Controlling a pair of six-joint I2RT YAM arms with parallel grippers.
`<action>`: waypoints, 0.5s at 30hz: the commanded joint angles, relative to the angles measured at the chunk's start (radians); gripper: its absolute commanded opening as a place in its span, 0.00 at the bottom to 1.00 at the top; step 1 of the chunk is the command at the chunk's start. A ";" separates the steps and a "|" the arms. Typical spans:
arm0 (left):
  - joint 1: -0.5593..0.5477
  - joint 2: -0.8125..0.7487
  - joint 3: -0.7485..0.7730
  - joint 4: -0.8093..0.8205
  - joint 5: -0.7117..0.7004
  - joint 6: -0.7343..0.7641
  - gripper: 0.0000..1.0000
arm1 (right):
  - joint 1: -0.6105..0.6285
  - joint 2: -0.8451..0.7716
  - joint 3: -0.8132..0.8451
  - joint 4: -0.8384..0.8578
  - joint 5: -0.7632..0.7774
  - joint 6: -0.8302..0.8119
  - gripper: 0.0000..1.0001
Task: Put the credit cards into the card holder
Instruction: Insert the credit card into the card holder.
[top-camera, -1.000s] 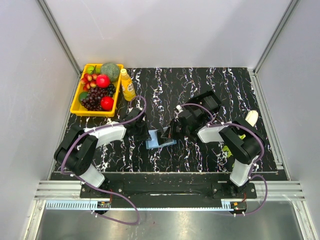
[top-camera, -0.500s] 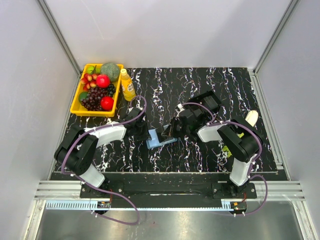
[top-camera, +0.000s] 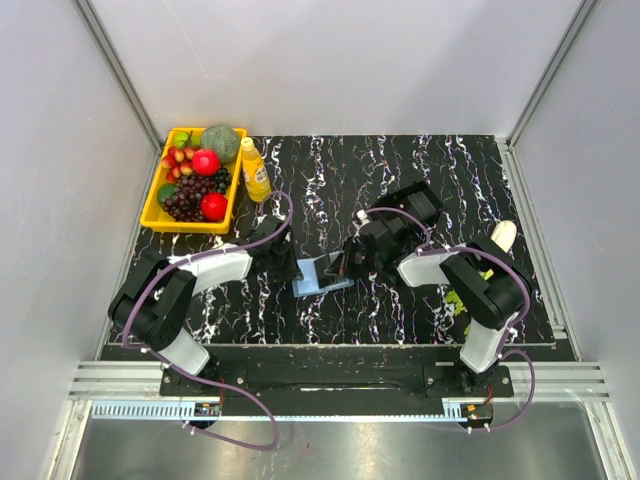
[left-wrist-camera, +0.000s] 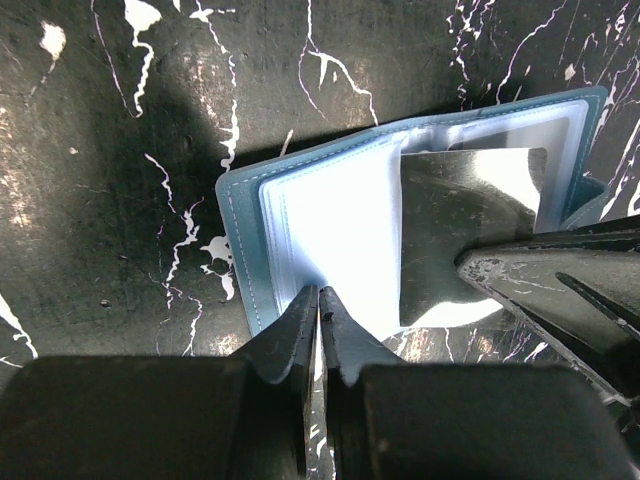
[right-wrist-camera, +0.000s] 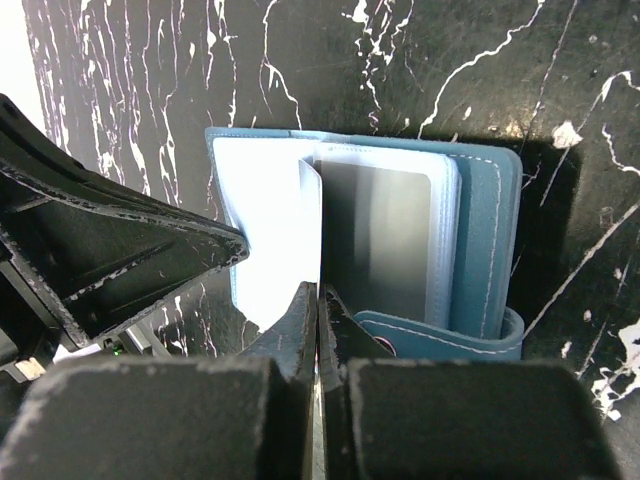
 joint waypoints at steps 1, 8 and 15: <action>-0.003 0.073 -0.056 -0.063 -0.079 0.011 0.10 | 0.024 0.018 0.011 -0.167 -0.028 -0.049 0.00; -0.003 0.071 -0.060 -0.046 -0.063 0.013 0.10 | 0.025 0.106 0.016 -0.049 -0.036 0.005 0.00; -0.003 0.068 -0.068 -0.048 -0.066 0.010 0.10 | 0.027 0.121 0.025 -0.021 -0.063 0.005 0.01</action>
